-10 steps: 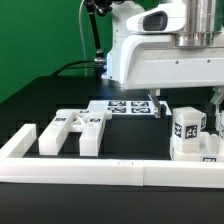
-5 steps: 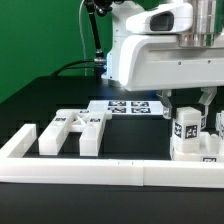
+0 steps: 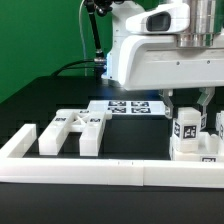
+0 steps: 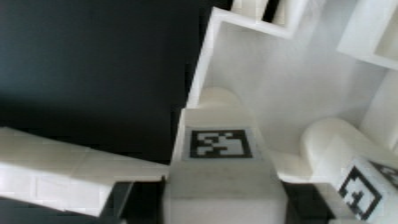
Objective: Assemble chair
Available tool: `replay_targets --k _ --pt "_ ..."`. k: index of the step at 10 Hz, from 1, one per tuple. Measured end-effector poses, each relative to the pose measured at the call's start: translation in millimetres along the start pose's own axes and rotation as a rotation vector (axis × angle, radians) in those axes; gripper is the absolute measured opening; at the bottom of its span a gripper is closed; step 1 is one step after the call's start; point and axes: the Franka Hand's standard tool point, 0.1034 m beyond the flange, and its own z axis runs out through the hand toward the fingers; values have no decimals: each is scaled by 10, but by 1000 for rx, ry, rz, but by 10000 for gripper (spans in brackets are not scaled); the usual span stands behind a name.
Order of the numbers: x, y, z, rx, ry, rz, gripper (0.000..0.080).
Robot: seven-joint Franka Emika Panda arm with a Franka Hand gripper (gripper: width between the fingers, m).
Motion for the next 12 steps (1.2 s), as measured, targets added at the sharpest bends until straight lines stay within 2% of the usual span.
replay_targets --k 7,12 --pt "-5 -41 13 6 5 745 291" --pt "-3 -53 10 15 -2 981 291"
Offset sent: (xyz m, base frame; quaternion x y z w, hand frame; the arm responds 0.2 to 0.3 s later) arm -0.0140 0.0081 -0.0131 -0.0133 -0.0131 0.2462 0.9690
